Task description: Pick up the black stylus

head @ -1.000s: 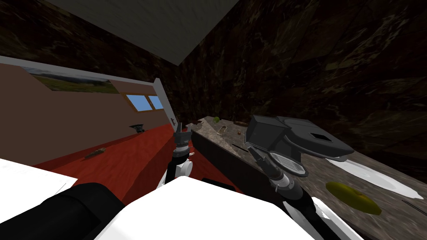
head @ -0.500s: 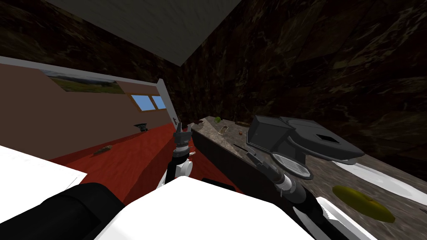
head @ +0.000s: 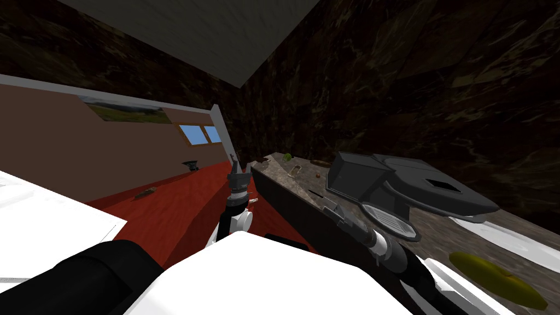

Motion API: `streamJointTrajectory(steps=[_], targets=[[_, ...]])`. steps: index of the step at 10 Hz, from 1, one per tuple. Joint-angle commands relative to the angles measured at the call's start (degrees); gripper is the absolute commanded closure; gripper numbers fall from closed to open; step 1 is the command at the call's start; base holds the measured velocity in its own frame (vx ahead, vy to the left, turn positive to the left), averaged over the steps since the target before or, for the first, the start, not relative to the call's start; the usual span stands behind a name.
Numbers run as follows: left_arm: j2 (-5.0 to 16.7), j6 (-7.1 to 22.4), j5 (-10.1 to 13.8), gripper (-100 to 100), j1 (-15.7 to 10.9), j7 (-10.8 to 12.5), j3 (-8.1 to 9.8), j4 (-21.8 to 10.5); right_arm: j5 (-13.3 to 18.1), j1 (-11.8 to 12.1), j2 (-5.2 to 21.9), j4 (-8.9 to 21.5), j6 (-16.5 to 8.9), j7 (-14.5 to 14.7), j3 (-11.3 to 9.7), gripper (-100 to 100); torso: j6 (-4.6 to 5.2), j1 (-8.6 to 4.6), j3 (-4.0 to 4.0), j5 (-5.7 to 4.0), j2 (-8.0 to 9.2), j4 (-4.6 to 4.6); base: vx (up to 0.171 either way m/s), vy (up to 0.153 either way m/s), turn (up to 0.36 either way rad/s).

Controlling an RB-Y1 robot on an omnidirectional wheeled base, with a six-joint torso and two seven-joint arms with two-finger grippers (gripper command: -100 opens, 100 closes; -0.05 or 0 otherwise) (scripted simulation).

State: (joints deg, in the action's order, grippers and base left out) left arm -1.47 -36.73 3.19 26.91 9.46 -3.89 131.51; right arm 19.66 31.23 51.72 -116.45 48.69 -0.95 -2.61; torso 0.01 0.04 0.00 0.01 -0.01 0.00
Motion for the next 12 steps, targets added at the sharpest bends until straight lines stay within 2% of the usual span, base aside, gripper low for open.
streamJointTrajectory(steps=[1, 4, 5, 6, 7, 8, 10, 11, 12], targets=[[0.00, 0.00, 0.00, 0, 0.00, 0.00, 0.00, 0.00, 0.20, -0.33, 1.79, 0.38, -0.11, -0.11, -0.16, -100, 0.00, 0.00, 0.00, 0.00, 0.00, 0.00, 0.001, 0.007, -0.009], [0.00, 0.00, 0.00, 0, 0.00, 0.00, 0.00, 0.00, 2.60, 0.05, 7.57, 3.43, 0.31, -0.29, -0.84, -100, 0.01, 0.00, -0.01, 0.00, -0.02, 0.00, 0.003, 0.015, 0.097], [0.00, 0.00, 0.00, 0, 0.00, 0.00, 0.00, 0.00, 2.60, 0.05, 9.66, 3.43, 0.31, -0.29, -0.84, -100, -0.02, 0.01, -0.02, 0.00, -0.04, -0.01, 0.007, 0.014, 0.070], [0.00, 0.00, 0.00, 0, 0.00, 0.00, 0.00, 0.00, 3.79, 0.26, 11.42, 4.97, 0.34, -0.46, -1.27, -100, 0.00, 0.00, -0.03, 0.00, -0.04, -0.01, 0.009, 0.020, 0.150], [0.00, 0.00, 0.00, 0, 0.00, 0.00, 0.00, 0.00, 3.79, 0.26, 13.24, 4.97, 0.34, -0.46, -1.27, -100, -0.03, 0.02, -0.04, 0.00, -0.06, -0.02, 0.008, 0.013, 0.064], [0.00, 0.00, 0.00, 0, 0.00, 0.00, 0.00, 0.00, 4.95, 0.48, 15.01, 6.49, 0.24, -0.68, -1.76, -100, 0.01, 0.00, -0.03, 0.00, -0.05, -0.01, 0.010, 0.017, 0.124], [0.00, 0.00, 0.00, 0, 0.00, 0.00, 0.00, 0.00, 4.95, 0.48, 17.45, 6.49, 0.24, -0.68, -1.76, -100, 0.00, 0.01, -0.04, 0.00, -0.07, -0.01, 0.010, 0.009, 0.031], [0.00, 0.00, 0.00, 0, 0.00, 0.00, 0.00, 0.00, 6.08, 0.71, 19.66, 8.00, 0.02, -0.96, -2.31, -100, 0.02, -0.01, -0.02, -0.01, -0.04, -0.01, 0.011, 0.017, 0.147], [0.00, 0.00, 0.00, 0, 0.00, 0.00, 0.00, 0.00, 6.08, 0.71, 21.10, 8.00, 0.02, -0.96, -2.31, -100, -0.02, 0.01, -0.04, -0.01, -0.06, -0.01, 0.015, 0.011, 0.088]])
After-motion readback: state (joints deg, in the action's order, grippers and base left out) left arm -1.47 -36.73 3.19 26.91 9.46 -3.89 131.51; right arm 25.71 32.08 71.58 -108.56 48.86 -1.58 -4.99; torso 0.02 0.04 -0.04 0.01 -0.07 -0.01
